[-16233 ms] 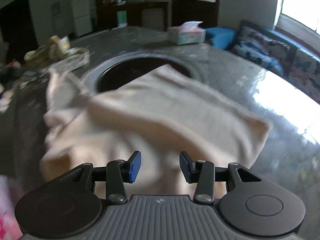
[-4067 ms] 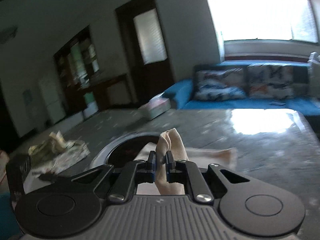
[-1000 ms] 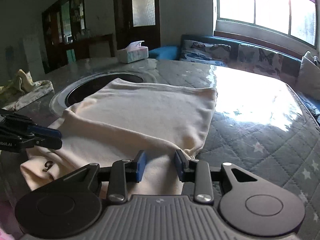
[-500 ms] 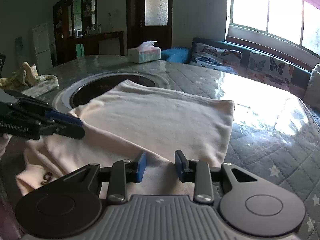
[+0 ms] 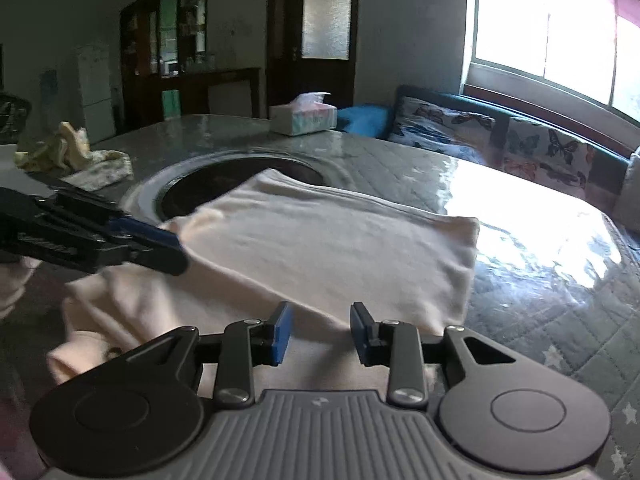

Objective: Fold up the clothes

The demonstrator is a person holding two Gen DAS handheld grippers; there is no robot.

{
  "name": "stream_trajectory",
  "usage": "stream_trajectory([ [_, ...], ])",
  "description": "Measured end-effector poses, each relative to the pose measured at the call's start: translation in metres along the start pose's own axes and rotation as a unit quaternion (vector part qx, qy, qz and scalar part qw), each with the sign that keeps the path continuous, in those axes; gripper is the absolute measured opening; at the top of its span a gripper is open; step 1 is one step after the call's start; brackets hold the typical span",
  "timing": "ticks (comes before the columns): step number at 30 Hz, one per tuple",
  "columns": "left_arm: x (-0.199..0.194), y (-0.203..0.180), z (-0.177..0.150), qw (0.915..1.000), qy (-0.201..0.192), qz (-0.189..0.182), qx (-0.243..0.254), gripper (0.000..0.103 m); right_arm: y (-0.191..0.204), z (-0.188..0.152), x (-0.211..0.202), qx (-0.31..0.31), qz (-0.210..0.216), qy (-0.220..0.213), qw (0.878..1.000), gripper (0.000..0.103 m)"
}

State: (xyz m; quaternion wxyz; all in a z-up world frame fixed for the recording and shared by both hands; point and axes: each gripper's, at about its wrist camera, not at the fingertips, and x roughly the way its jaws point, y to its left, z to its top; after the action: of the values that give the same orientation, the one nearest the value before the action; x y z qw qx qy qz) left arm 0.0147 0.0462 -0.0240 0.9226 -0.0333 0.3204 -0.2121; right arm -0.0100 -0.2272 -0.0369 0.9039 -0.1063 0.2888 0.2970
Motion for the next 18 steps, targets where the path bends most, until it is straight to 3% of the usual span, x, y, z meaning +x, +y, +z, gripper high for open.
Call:
stream_trajectory([
  [7, -0.002, -0.005, -0.017, 0.9988, 0.012, 0.028, 0.038, 0.029, 0.037, -0.013, -0.001, -0.061, 0.04, 0.015, 0.997, 0.035],
  [18, -0.055, -0.017, -0.039, 0.9921, 0.03, -0.008, 0.121, 0.037, 0.033, -0.02, -0.024, -0.074, 0.04, 0.032, 0.996, 0.037],
])
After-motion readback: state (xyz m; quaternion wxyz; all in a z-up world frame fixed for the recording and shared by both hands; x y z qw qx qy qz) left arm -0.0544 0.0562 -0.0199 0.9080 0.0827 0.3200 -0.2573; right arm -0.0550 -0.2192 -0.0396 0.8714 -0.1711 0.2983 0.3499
